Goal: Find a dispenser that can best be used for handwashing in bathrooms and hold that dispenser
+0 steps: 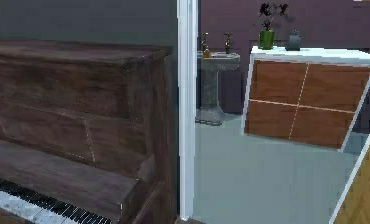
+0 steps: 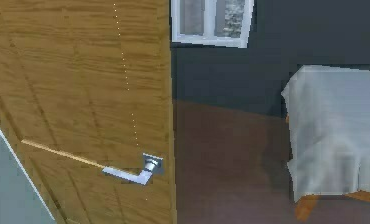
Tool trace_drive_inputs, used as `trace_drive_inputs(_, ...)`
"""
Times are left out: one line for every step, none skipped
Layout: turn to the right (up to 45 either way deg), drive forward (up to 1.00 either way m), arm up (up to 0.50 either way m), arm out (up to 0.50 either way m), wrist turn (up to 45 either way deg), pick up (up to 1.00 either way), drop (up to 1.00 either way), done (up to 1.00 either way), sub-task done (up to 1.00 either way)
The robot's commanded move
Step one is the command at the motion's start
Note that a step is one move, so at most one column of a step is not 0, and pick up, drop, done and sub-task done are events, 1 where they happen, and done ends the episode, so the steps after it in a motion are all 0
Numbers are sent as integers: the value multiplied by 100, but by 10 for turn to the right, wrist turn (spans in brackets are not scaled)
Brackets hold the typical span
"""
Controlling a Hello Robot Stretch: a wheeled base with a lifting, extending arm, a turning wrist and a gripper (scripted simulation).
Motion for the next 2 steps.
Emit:
trace_drive_inputs(120, 0, 0, 0, 0, 0, 0, 0, 0)
trace_drive_inputs(0, 100, 0, 0, 0, 0, 0, 0, 0)
